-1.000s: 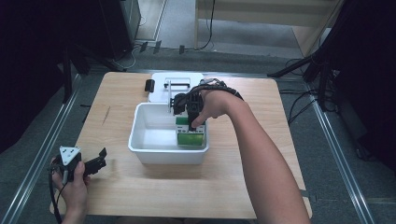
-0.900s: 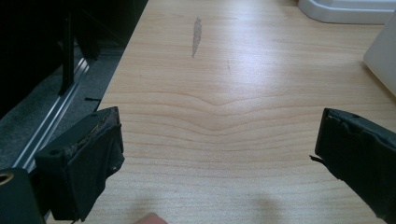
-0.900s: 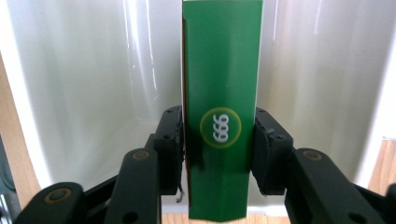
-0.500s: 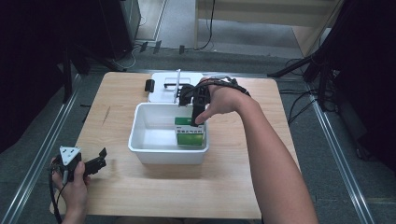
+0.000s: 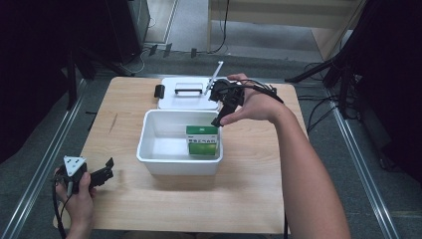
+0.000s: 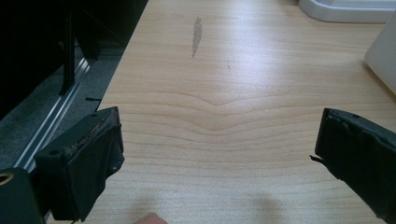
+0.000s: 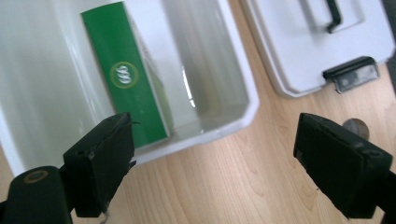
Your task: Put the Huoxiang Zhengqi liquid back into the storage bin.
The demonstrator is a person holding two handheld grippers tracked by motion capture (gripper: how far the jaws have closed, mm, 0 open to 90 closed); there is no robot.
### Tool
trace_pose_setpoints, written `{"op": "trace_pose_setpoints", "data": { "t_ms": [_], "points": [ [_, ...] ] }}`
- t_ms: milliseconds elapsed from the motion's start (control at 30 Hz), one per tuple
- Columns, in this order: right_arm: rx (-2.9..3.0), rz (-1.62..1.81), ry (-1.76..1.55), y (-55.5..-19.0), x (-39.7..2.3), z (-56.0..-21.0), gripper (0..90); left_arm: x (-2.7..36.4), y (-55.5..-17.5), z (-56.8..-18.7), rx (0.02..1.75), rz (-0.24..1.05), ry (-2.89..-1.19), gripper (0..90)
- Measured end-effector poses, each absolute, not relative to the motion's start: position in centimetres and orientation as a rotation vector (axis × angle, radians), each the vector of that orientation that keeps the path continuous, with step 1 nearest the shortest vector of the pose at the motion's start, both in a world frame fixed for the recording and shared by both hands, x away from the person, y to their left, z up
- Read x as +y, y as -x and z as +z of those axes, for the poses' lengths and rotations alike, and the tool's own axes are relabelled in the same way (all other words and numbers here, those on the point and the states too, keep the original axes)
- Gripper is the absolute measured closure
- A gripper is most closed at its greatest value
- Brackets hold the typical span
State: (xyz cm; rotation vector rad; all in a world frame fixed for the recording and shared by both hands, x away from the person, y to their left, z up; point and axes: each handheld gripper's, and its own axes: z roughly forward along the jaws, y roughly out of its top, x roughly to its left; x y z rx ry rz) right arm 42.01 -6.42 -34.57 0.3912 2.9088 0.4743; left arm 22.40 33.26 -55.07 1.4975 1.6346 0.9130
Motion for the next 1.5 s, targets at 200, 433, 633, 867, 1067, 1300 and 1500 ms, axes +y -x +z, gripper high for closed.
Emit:
{"op": "trace_pose_setpoints", "data": {
  "t_ms": [200, 433, 633, 867, 1067, 1300, 1500],
  "points": [
    [2.829, 0.614, -0.532, -42.0, -9.6, -34.8, 5.4, 33.2, -22.4, -55.1, 1.634, 0.915, -1.498, 1.7],
    [2.687, 0.791, -0.734, -41.8, -13.9, -35.7, 0.0, 33.2, -22.4, -55.1, 1.635, 0.919, -1.503, 1.7],
    [2.513, 0.939, -0.887, -41.0, -17.4, -37.0, 0.0, 33.2, -22.4, -55.1, 1.634, 0.92, -1.503, 1.7],
    [2.329, 1.057, -1.024, -39.7, -20.4, -38.7, 0.0, 33.1, -22.4, -55.1, 1.634, 0.924, -1.507, 1.7],
    [2.22, 1.121, -1.105, -38.5, -22.7, -40.4, 0.0, 33.2, -22.4, -55.1, 1.633, 0.921, -1.509, 1.7],
    [2.101, 1.185, -1.156, -36.4, -24.9, -42.0, 0.0, 33.1, -22.4, -55.1, 1.629, 0.924, -1.513, 1.7],
    [2.035, 1.198, -1.191, -34.8, -26.5, -43.3, 0.0, 33.1, -22.4, -55.1, 1.629, 0.924, -1.513, 1.8]
  ]
}}
